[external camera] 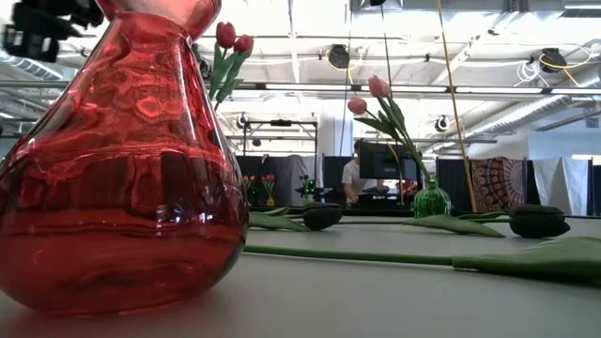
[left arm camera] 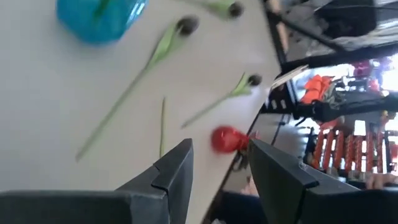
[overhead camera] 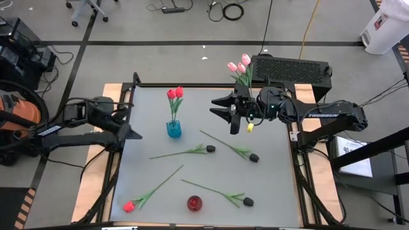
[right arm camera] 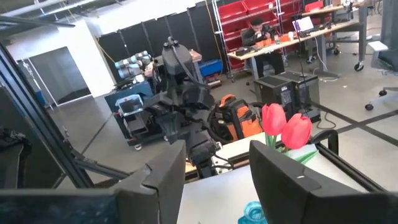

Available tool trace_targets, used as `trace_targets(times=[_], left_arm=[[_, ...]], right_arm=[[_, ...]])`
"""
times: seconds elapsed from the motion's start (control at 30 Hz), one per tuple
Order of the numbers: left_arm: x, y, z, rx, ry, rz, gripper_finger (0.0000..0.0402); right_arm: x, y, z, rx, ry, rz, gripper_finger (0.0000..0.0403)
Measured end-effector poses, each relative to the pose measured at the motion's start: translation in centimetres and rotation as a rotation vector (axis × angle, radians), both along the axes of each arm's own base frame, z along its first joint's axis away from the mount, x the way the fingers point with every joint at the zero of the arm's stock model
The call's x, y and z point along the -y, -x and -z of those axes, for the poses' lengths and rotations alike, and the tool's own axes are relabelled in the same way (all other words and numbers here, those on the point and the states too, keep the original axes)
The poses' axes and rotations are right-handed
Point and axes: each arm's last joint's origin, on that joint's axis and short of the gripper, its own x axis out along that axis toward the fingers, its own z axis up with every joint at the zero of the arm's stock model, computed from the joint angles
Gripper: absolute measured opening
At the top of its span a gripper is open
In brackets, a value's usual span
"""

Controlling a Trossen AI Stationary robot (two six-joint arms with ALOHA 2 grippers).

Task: Sort flowers into vase by color
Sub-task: Put the red flower into the blue vase

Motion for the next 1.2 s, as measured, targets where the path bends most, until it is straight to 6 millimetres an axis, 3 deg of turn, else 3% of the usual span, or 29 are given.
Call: trace_targets(times=[0.3, 0.6, 0.87, 1.2], left_arm=[[0.7, -0.5, 0.4, -0.09, 0.084, 0.066, 0.016], [2.6, -5.9, 0.1, -0.021, 0.052, 0.264, 0.016], [6.4, -8.0, 2.5, -0.261, 0.046, 0.446, 0.016], [10.0, -8.6, 4.5, -0.45, -0.004, 0.264, 0.016]], right_arm=[[0.0, 0.0, 0.5, -0.048, -0.002, 0.0, 0.0169], [0.0, 0.0, 0.6, -0.061, 0.0, 0.0, 0.0169], [0.0, 0.0, 0.9, -0.088, -0.001, -0.002, 0.0169], [0.0, 0.0, 1.1, -0.111, 0.014, -0.006, 0.0169]])
